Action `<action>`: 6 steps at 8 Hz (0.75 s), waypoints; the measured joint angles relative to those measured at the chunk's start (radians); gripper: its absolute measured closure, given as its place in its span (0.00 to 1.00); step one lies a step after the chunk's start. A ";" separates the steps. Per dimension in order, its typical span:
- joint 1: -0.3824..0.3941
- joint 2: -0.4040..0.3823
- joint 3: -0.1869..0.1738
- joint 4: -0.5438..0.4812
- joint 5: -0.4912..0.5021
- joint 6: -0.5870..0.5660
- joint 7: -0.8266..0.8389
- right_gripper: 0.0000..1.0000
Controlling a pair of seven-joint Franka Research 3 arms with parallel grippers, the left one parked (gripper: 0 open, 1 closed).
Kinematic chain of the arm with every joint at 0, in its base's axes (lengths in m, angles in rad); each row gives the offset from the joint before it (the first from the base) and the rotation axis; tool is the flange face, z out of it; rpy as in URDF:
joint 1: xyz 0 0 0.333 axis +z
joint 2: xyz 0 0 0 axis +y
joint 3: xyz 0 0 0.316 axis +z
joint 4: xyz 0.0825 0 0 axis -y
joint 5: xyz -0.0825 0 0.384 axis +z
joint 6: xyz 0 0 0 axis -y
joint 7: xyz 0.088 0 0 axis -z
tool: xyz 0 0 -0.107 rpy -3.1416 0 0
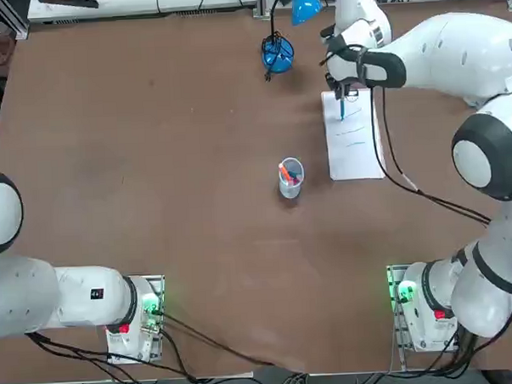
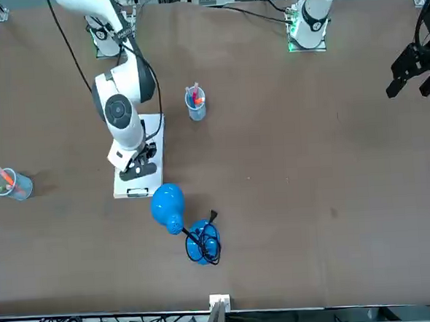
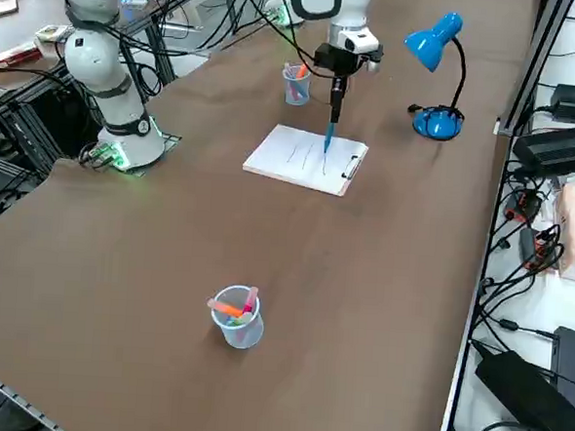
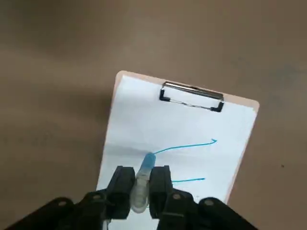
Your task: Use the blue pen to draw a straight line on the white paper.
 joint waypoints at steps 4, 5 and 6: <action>0.019 -0.008 0.000 0.022 0.005 -0.071 0.026 0.79; 0.019 -0.015 -0.001 0.060 0.005 -0.153 0.026 0.79; 0.019 -0.025 -0.002 0.109 0.005 -0.239 0.026 0.79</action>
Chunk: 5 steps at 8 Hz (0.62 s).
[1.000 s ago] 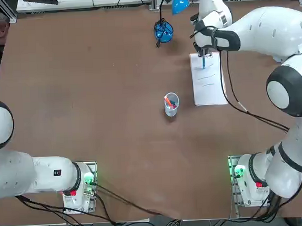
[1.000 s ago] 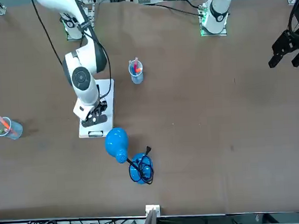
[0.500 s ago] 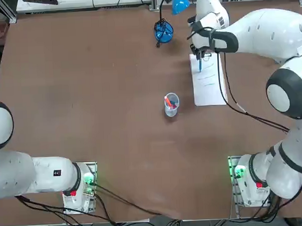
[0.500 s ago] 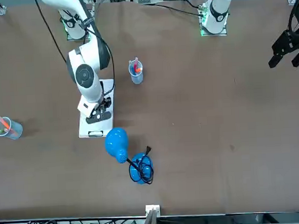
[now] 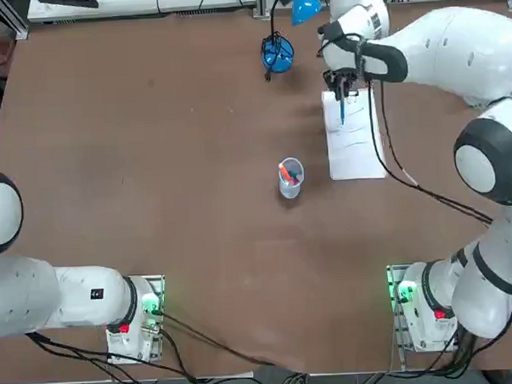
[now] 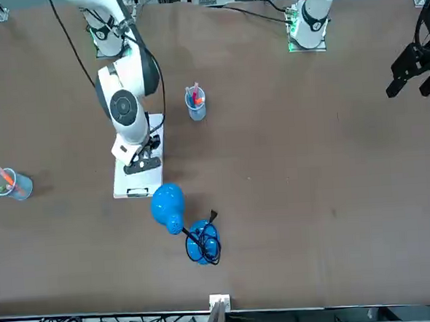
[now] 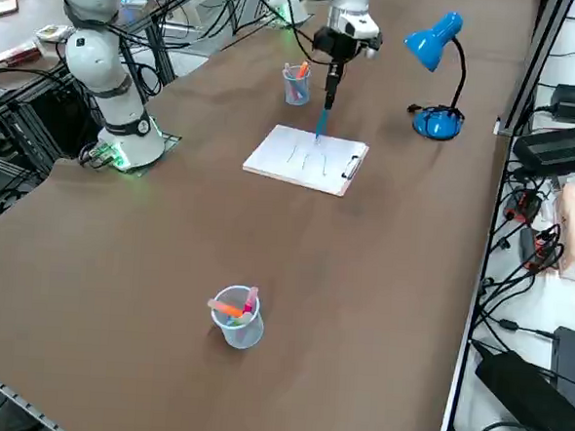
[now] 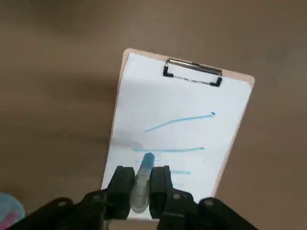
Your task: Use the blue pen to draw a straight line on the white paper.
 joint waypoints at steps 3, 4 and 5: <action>-0.009 -0.061 -0.044 0.086 -0.003 -0.147 -0.060 0.79; -0.016 -0.089 -0.090 0.091 -0.004 -0.168 -0.116 0.79; -0.024 -0.118 -0.148 0.092 -0.005 -0.184 -0.181 0.79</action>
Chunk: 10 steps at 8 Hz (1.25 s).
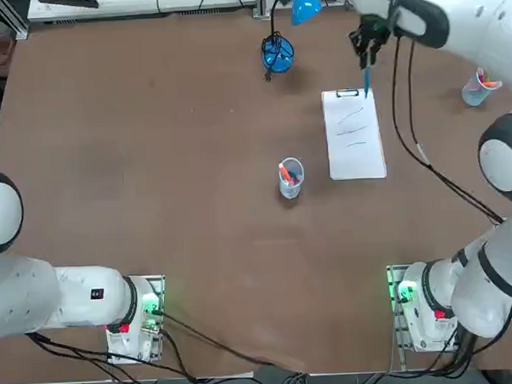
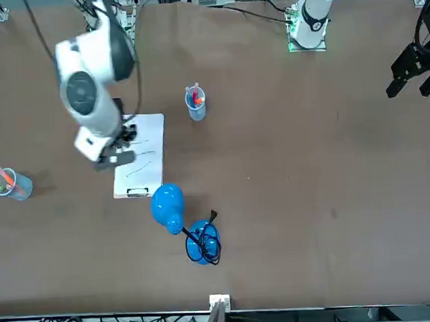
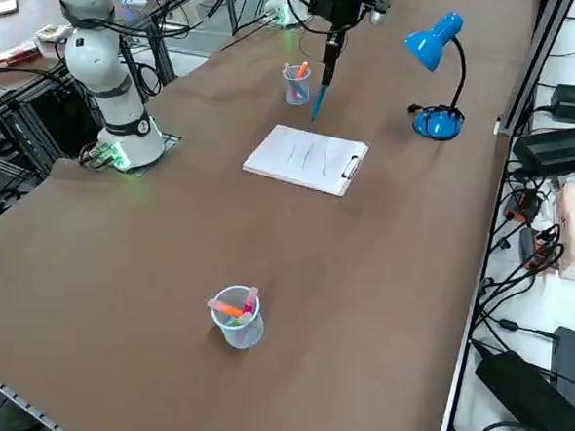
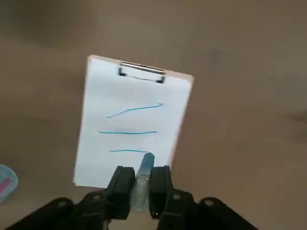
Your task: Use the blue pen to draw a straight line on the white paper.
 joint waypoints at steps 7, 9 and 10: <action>-0.138 -0.041 -0.354 0.003 0.002 0.072 -0.509 0.79; -0.254 -0.014 -0.355 0.002 0.053 0.142 -0.670 0.79; -0.317 0.011 -0.356 0.002 0.122 0.162 -0.760 0.79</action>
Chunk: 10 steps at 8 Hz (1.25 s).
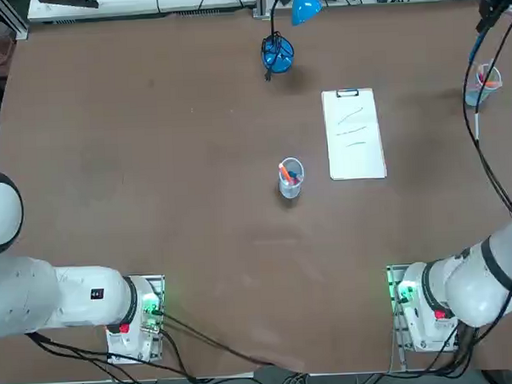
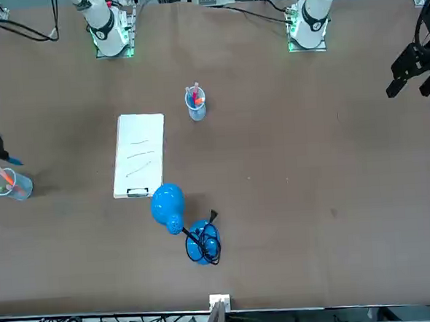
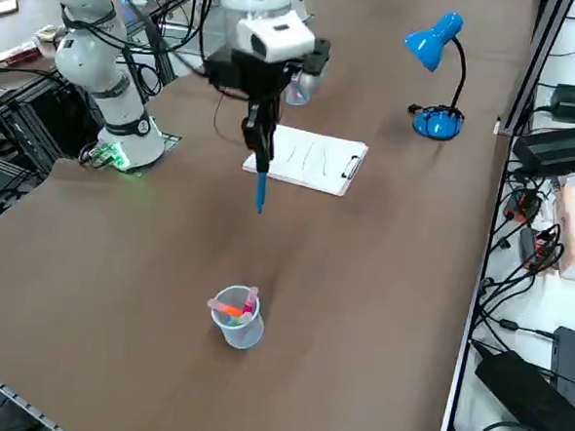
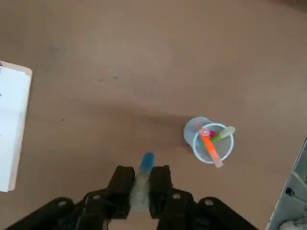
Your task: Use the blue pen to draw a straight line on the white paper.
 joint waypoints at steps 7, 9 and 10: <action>-0.320 0.200 0.003 0.071 0.302 0.055 -0.325 0.79; -0.349 0.233 0.004 0.073 0.358 0.088 -0.358 0.79; -0.352 0.246 0.004 0.074 0.384 0.099 -0.361 0.79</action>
